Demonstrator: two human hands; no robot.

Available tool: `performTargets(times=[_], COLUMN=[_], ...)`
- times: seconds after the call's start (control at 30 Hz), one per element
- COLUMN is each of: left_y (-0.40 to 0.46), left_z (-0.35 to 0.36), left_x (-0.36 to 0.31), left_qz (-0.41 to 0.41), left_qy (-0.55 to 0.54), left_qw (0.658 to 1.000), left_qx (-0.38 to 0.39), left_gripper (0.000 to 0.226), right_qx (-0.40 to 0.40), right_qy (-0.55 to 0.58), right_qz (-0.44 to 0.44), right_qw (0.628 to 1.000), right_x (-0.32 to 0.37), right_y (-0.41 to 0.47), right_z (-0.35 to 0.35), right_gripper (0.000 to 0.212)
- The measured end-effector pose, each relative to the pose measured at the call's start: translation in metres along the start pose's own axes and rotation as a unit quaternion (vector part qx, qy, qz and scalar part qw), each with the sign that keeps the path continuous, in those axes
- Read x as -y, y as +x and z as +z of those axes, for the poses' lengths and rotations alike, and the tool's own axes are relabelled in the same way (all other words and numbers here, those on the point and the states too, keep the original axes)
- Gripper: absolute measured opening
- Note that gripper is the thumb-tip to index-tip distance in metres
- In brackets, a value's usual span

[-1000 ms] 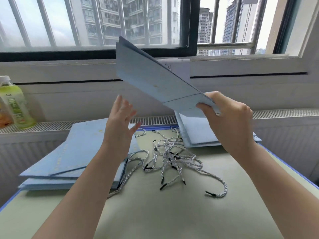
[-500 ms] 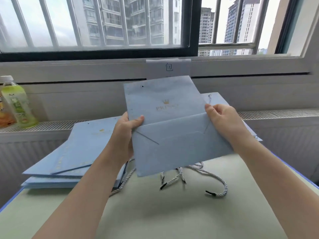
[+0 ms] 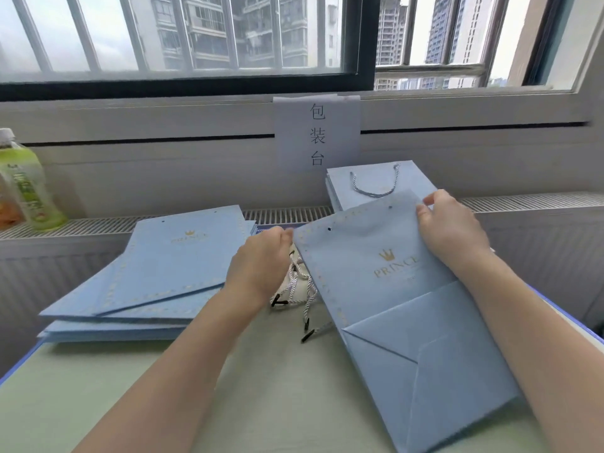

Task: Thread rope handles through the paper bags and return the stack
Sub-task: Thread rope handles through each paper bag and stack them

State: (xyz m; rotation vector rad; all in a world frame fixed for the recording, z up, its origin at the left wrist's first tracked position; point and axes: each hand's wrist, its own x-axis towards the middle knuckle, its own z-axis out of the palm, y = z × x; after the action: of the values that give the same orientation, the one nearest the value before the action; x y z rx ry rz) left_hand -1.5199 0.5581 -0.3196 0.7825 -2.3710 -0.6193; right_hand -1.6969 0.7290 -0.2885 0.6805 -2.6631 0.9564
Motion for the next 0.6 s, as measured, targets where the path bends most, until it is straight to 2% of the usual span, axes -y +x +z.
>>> performTargets(times=[0.03,0.13,0.2,0.3,0.37,0.47,0.53,0.6], left_y=[0.001,-0.001,-0.005,-0.009,-0.010,-0.011,-0.010,-0.010], left_z=[0.003,0.012,0.018,0.020,0.017,0.013,0.012,0.008], left_x=[0.005,0.006,0.003,0.001,-0.001,-0.002,-0.003,-0.005], left_qz=[0.011,0.050,0.084,0.098,0.095,0.081,0.070,0.064], left_qy=[0.058,0.177,0.254,0.292,0.292,0.234,0.144,0.043], left_qw=[0.998,0.980,0.958,0.945,0.946,0.966,0.987,0.994], left_qx=[0.002,0.080,0.105,0.108,0.105,0.076,0.013,-0.072], left_gripper=[0.028,0.027,0.023,0.010,0.011,0.012,0.011,0.012], right_qx=[0.020,0.065,0.078,0.110,0.138,0.136,0.132,0.135], right_qy=[-0.032,-0.083,-0.099,-0.106,-0.094,-0.040,-0.023,-0.025], right_qz=[0.015,0.054,0.060,0.043,0.032,0.026,0.032,0.039], right_qw=[0.999,0.993,0.990,0.987,0.985,0.990,0.991,0.990], right_x=[-0.001,-0.003,-0.004,-0.004,-0.003,-0.004,-0.006,-0.007], right_y=[0.000,0.001,0.003,0.003,0.003,0.004,0.006,0.007], right_z=[0.001,0.004,0.004,0.005,0.005,0.002,-0.001,-0.005], right_gripper=[0.033,0.033,0.032,0.040,0.051,0.053,0.050,0.050])
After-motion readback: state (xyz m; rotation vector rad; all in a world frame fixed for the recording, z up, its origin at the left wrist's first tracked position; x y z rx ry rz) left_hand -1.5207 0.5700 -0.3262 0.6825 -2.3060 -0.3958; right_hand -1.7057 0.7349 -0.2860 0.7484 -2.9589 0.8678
